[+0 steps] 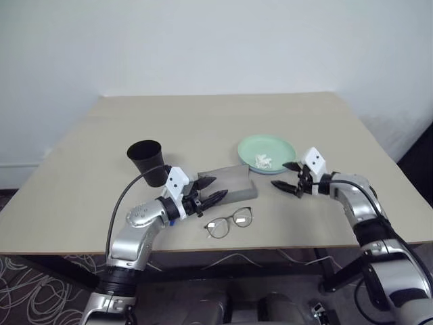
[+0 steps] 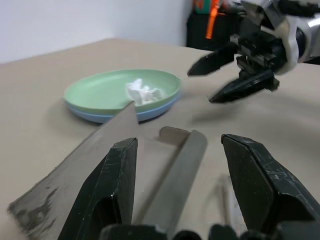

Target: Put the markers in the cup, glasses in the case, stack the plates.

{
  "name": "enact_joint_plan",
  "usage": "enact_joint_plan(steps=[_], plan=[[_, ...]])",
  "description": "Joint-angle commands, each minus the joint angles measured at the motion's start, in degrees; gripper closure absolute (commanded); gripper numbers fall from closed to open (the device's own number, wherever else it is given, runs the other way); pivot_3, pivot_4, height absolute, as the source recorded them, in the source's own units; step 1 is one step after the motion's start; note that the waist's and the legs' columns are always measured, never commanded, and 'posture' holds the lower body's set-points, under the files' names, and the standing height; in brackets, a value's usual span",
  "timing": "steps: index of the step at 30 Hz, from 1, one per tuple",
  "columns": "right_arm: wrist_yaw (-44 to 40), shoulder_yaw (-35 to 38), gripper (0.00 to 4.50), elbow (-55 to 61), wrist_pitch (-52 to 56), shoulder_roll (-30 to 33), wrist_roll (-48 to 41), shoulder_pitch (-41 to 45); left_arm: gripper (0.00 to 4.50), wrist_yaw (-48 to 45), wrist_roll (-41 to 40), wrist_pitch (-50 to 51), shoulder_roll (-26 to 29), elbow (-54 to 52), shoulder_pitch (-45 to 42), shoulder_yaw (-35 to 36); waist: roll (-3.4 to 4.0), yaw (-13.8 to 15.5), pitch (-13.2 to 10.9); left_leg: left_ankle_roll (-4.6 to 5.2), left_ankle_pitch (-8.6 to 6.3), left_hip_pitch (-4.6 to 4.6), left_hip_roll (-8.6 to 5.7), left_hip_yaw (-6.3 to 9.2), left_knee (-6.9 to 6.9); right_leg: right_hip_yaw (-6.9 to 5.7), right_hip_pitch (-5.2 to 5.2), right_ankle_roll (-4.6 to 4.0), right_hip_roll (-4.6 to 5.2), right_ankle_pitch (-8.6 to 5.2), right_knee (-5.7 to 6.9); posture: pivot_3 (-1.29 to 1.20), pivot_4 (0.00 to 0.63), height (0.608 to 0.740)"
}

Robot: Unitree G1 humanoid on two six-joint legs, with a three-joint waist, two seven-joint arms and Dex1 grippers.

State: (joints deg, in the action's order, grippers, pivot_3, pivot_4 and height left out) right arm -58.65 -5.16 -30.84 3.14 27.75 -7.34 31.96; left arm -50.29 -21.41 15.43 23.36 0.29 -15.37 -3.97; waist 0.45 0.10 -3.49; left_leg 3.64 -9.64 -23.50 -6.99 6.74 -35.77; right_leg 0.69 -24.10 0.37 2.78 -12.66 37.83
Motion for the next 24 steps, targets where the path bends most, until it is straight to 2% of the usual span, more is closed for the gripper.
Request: enact_joint_plan(steps=[1,6,11,17,24], plan=[[-2.26,1.26,0.55,4.40,-0.51,1.58,-1.81,-1.19,1.69,-4.91,-2.70,4.38,2.46,-1.84,-3.16,-0.71,0.00,-0.13,0.00,0.00,0.00,0.01,0.02,0.02,0.00,-0.04,0.02,-0.04,0.00,-0.02,0.00,0.00,0.000,0.736],[-0.98,1.30,0.55,5.23,-0.32,0.91,-1.78,-2.32,1.69,-12.56,-3.01,10.45,7.17,-1.27,-7.15,-4.10,0.00,-0.13,0.00,0.00,0.00,0.03,0.06,0.03,0.00,-0.06,0.03,-0.13,0.00,-0.06,0.03,0.00,0.000,0.736],[1.02,1.20,0.55,5.65,-0.93,-0.49,-1.37,-2.87,1.69,-19.48,-0.88,11.74,10.61,0.61,-11.17,-8.50,-0.01,-0.10,0.00,0.00,0.00,0.02,0.05,0.02,-0.01,-0.04,-0.06,-0.11,0.00,-0.06,-0.04,0.00,0.000,0.736],[3.15,0.97,0.55,7.35,-1.29,-1.91,-1.28,-4.30,1.69,-25.12,2.45,10.73,11.37,4.54,-15.65,-13.36,-0.01,0.04,-0.01,0.00,0.00,0.01,0.05,0.02,-0.01,-0.04,-0.07,-0.11,0.00,-0.06,-0.05,0.00,0.000,0.736],[6.42,1.13,0.55,10.53,-1.60,-3.26,-1.14,-6.98,1.69,-29.46,9.04,4.83,9.14,15.40,-21.96,-18.84,-0.01,0.18,-0.01,0.00,0.00,0.01,0.05,0.03,-0.01,-0.02,-0.08,-0.11,0.00,-0.06,-0.04,0.00,0.000,0.736]])
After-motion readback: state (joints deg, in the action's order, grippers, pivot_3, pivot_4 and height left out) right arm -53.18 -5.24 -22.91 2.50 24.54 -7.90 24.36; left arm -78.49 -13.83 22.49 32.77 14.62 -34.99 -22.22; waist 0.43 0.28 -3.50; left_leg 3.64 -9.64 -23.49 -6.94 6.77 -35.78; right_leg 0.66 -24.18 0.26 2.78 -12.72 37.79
